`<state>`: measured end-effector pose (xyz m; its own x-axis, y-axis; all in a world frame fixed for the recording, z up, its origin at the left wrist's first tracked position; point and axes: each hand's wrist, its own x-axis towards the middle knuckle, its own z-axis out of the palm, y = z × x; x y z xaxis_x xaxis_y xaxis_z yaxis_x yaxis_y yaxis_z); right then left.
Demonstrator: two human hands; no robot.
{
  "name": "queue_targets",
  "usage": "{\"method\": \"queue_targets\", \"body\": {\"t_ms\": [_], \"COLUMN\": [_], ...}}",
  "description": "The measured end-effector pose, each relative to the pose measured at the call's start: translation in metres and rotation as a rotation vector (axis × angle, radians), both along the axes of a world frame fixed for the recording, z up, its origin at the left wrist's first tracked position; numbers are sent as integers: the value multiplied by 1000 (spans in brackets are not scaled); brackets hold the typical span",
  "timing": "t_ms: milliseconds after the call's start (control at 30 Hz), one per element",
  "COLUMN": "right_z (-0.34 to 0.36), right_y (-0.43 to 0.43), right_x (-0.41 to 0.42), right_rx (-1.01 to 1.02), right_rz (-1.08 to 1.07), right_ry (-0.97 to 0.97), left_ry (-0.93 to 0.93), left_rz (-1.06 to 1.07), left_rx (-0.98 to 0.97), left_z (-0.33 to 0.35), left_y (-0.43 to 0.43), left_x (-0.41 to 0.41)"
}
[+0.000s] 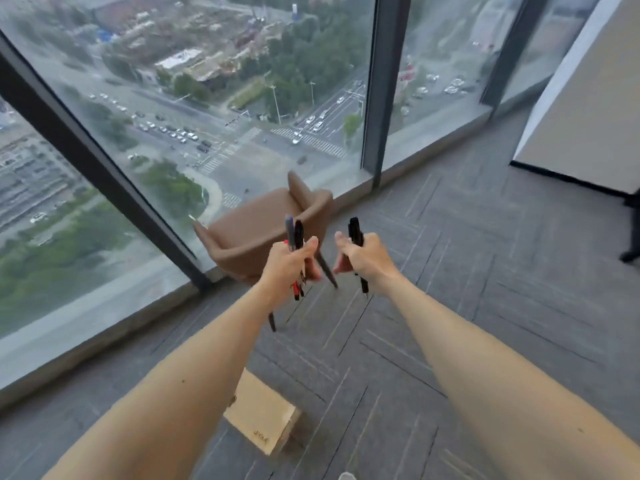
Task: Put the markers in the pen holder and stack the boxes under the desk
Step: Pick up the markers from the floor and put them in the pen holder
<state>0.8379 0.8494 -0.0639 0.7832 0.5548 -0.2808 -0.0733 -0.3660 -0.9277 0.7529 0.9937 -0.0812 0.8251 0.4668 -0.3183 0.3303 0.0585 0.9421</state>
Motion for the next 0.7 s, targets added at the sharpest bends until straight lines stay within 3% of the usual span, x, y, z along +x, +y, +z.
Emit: {"method": "queue_targets", "body": {"t_ms": [300, 700], "right_z": [90, 110], "right_y": [-101, -179], "right_x": [140, 376], "right_rx": [-98, -242], "right_rz": [-346, -697], "right_ry": [-229, -288], "left_ry": [-142, -267], "left_rz": [-310, -624], "left_rx": [145, 292], "left_z": [85, 121], "left_y": [-89, -149], "left_x": [196, 496]}}
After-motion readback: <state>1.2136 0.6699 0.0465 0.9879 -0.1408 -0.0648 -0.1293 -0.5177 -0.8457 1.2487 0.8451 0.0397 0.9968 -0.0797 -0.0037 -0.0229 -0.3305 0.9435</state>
